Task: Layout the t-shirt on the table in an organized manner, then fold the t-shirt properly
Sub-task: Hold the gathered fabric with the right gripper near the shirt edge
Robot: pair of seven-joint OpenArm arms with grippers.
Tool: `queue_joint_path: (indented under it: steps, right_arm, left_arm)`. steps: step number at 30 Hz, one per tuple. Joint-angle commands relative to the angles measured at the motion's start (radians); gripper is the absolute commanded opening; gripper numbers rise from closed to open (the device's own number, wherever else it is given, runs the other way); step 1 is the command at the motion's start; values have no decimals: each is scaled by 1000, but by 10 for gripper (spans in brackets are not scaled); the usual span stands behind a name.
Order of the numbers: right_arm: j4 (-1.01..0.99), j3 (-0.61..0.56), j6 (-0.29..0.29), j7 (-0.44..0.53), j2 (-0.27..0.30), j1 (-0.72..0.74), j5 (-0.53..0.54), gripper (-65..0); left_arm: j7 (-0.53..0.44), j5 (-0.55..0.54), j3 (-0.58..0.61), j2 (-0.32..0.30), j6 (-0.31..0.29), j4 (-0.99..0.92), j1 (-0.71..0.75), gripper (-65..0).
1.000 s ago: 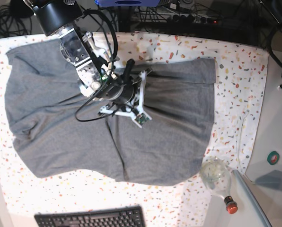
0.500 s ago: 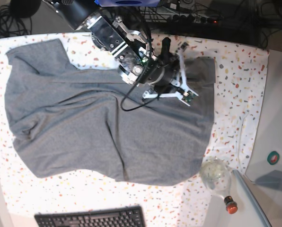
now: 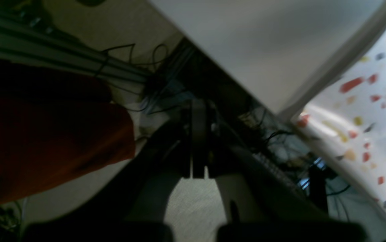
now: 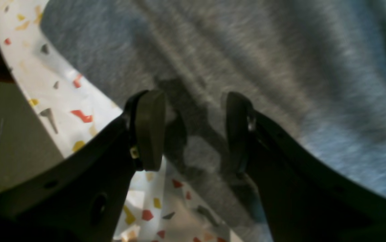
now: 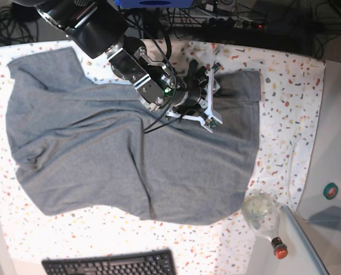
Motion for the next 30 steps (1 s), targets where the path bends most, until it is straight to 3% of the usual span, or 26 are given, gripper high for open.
queue_joint_path:
  steps: [1, 8, 13, 30]
  right_arm:
    - [12, -1, 5, 24, -16, 20, 12, -369]
    - [7, -1, 3, 25, -16, 21, 10, -563]
    - [-28, -1, 3, 25, -16, 29, 10, -650]
    - [166, 2, 0, 25, -9, -82, 10, -650]
  left_arm:
    - [-17, 9, -18, -23, 8, 13, 8, -650]
    - [-17, 9, -16, -23, 8, 10, 7, -650]
    - [-17, 9, -15, -23, 8, 10, 7, -650]
    - [-17, 9, -18, -22, 8, 4, 8, -650]
